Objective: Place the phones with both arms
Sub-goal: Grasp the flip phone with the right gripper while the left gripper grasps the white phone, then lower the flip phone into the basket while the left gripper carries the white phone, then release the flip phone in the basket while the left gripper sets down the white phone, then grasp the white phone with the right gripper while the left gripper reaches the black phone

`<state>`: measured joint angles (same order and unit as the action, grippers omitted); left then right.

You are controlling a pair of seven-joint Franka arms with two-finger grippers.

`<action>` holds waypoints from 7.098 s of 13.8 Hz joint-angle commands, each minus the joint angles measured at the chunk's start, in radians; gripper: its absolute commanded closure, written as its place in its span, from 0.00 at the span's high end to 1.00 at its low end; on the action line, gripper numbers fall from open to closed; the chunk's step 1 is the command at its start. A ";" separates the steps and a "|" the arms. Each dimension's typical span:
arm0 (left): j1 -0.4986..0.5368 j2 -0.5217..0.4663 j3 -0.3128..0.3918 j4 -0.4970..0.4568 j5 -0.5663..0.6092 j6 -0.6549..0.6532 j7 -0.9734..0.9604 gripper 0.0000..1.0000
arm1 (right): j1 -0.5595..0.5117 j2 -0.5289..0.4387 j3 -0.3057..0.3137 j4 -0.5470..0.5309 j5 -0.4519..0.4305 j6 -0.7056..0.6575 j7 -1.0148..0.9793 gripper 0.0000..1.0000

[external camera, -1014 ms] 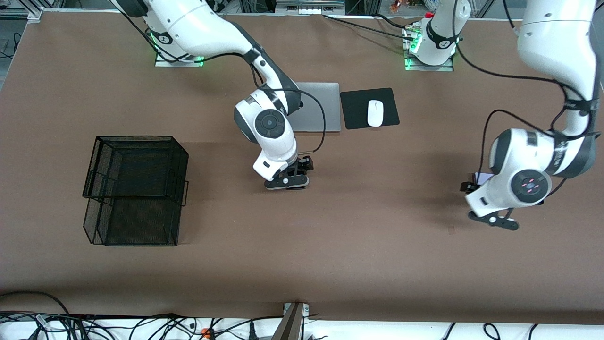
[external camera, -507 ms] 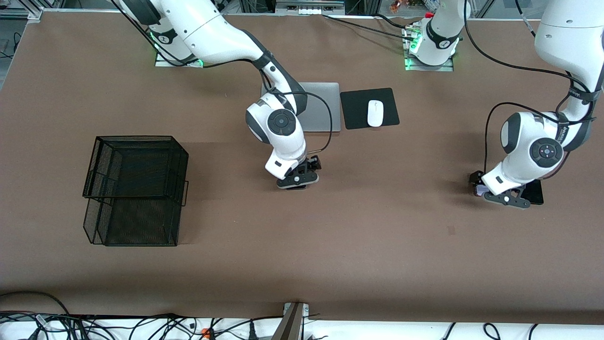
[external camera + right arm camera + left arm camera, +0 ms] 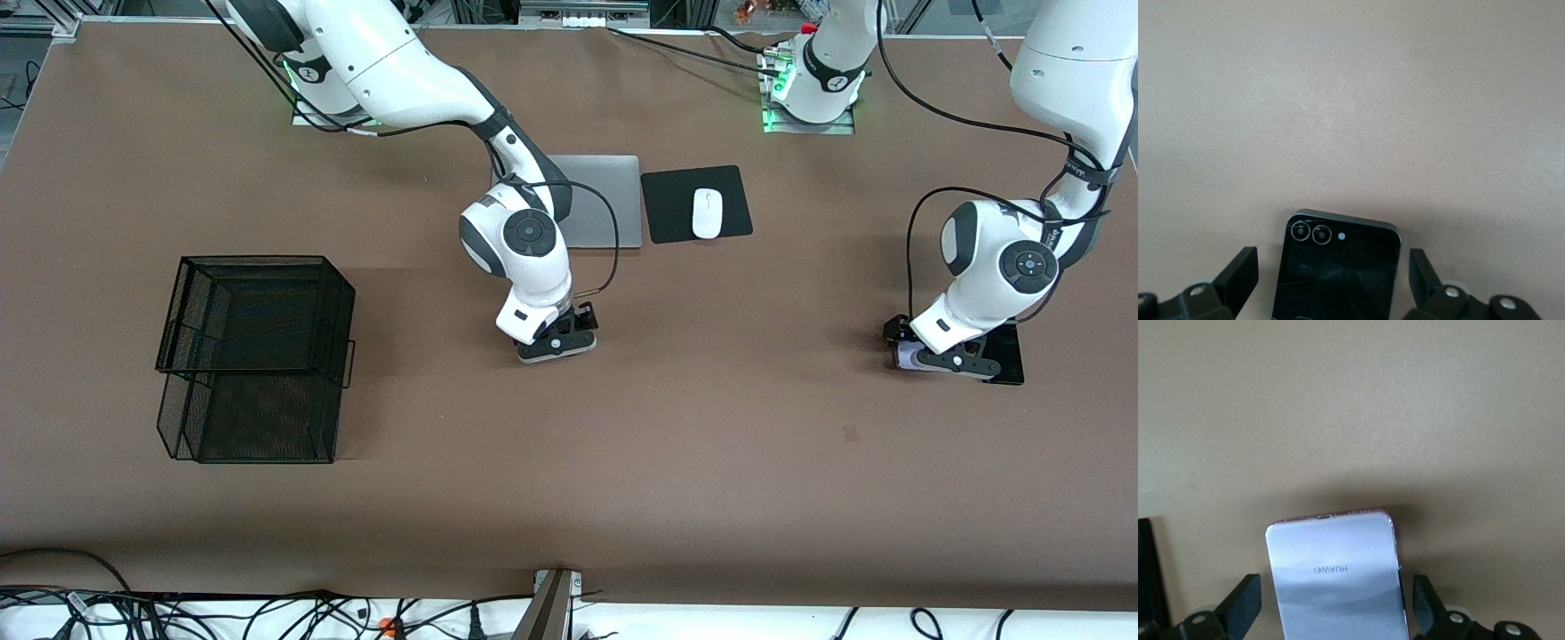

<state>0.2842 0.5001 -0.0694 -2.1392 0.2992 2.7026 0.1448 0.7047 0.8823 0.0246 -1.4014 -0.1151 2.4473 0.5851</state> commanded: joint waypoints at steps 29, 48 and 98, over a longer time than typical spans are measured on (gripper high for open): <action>-0.182 0.112 -0.342 0.445 -0.052 -0.524 -0.747 0.00 | -0.125 -0.597 -0.424 -0.384 0.069 -0.507 -0.526 0.00; -0.982 0.591 -0.090 1.131 -0.075 -0.547 -1.060 0.00 | -0.195 -0.556 -0.654 -0.622 0.330 -0.162 -0.909 0.11; 0.249 -0.039 -0.047 0.130 -0.100 -0.206 0.157 1.00 | 0.312 0.021 -0.405 -0.034 0.469 0.004 -0.050 0.99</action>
<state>0.4765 0.4487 -0.0973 -1.9820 0.2038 2.4295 0.2897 1.0143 0.8880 -0.3785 -1.4521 0.3360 2.4443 0.5414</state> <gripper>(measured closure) 0.000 0.004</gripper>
